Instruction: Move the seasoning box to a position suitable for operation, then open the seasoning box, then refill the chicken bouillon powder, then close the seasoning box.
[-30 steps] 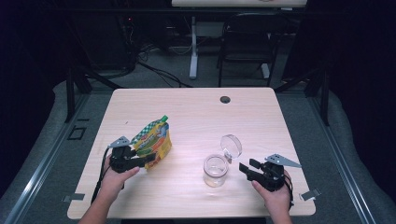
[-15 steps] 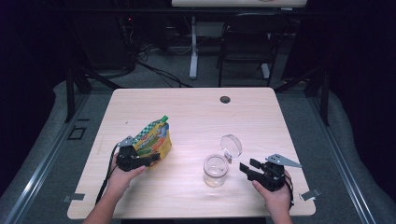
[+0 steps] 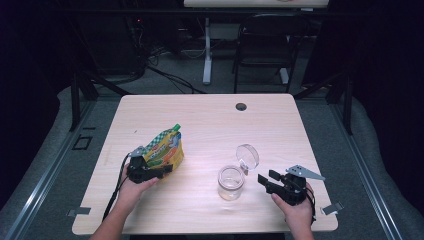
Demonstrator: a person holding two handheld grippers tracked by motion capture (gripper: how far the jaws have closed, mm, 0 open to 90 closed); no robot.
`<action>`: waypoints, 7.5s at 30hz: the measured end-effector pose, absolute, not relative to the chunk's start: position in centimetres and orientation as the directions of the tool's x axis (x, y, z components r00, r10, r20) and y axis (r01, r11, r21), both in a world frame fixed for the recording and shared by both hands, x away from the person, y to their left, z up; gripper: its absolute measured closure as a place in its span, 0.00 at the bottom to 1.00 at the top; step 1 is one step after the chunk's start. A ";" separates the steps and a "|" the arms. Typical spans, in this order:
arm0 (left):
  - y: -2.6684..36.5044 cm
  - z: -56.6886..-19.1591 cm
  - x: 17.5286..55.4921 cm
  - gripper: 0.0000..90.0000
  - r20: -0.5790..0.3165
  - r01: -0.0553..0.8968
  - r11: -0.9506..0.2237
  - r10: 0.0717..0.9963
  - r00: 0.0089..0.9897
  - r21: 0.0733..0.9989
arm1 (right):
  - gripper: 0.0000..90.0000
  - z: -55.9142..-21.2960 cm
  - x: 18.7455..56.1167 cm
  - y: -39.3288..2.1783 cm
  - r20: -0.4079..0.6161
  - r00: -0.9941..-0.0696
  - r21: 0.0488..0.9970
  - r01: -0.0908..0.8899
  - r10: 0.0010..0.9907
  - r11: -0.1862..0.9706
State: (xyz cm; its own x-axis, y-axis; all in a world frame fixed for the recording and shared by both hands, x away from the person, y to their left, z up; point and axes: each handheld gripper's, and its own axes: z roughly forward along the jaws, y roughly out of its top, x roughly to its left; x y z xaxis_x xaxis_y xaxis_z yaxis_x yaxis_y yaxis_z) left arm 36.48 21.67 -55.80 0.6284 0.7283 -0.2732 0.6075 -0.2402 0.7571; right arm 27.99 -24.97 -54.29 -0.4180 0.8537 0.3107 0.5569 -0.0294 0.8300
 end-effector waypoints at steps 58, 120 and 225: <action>21.4 -58.2 36.3 0.60 -0.266 0.568 -0.187 0.740 0.618 0.801 | 0.49 -54.2 27.8 -25.2 0.288 -0.414 0.842 0.539 0.864 -0.023; 21.4 -55.2 33.8 0.70 -0.120 0.468 -0.281 0.742 0.660 0.838 | 0.53 -53.8 28.0 -25.1 0.218 -0.460 0.873 0.485 0.861 0.038; 15.1 -53.6 28.8 0.70 0.564 0.147 -0.798 0.530 0.634 0.584 | 0.67 -52.7 27.0 -24.3 0.074 -0.489 0.908 0.393 0.869 0.144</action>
